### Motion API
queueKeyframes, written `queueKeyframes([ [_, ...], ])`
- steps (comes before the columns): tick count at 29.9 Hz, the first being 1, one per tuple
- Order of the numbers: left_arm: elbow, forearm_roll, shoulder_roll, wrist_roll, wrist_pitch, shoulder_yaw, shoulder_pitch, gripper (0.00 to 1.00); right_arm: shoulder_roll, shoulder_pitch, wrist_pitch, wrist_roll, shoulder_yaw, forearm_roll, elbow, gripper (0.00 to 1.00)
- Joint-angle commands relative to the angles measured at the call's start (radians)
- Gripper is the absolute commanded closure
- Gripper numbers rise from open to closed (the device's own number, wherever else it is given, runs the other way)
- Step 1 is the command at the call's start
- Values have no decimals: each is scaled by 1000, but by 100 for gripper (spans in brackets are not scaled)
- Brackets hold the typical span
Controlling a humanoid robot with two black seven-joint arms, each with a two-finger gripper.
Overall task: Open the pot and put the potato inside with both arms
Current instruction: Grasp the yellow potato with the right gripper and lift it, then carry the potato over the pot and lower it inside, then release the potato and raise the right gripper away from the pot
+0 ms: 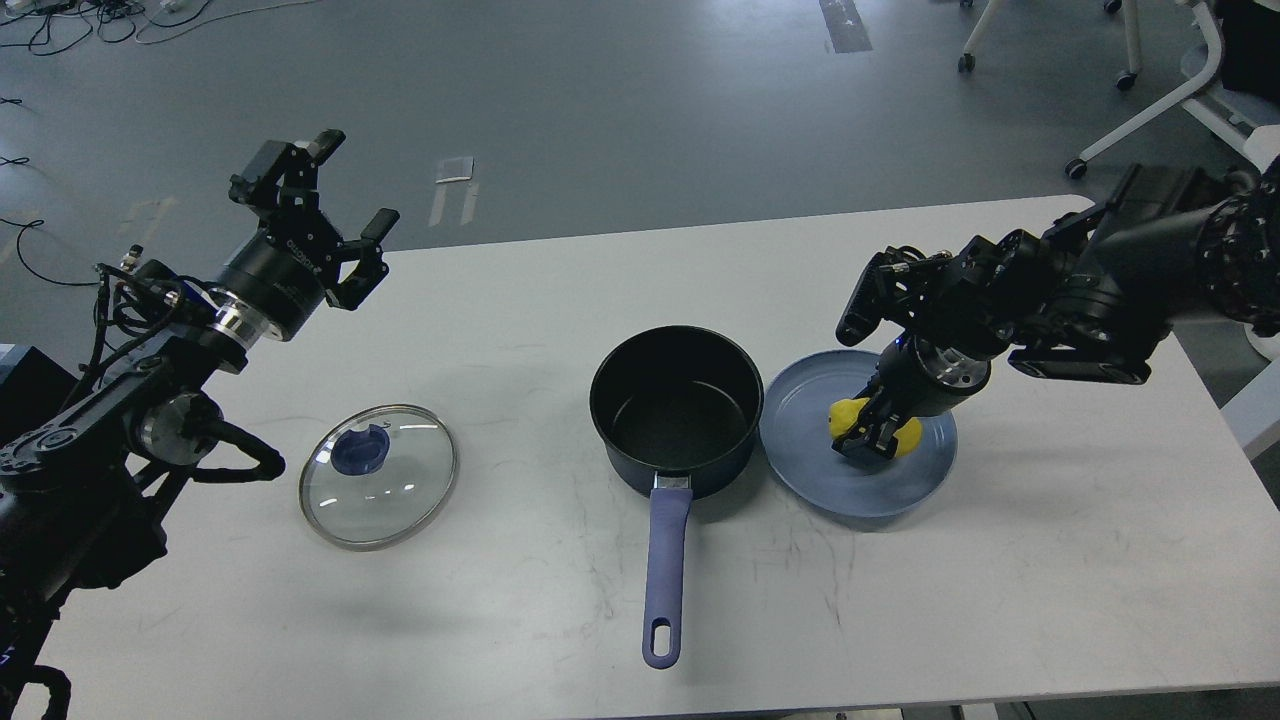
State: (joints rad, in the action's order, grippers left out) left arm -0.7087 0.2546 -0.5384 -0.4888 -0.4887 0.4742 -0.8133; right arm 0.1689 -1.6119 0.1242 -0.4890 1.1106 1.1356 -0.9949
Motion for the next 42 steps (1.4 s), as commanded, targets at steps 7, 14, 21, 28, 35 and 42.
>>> queueKeyframes([
  [7, 0, 0, -2, 0, 0, 3, -1, 2, 63, -180, 3, 0, -110, -92, -74, 93],
  [14, 0, 0, 0, 0, 0, 4, -1, 2, -101, -189, 3, 0, -114, -270, -59, 89],
  [21, 0, 0, 0, 0, 0, 6, -1, 2, -169, -102, -15, 0, -114, -356, -8, 82],
  [28, 0, 0, 0, 0, 0, 4, -3, 2, -169, -45, -100, 0, -115, -450, 18, 81],
  [35, -2, 0, -2, 0, 0, 4, -3, 2, -169, -31, -129, 0, -117, -481, 19, 71],
  [42, -2, 0, -5, 0, 0, 6, -3, 2, -169, -17, -129, 0, -106, -479, 44, 29],
])
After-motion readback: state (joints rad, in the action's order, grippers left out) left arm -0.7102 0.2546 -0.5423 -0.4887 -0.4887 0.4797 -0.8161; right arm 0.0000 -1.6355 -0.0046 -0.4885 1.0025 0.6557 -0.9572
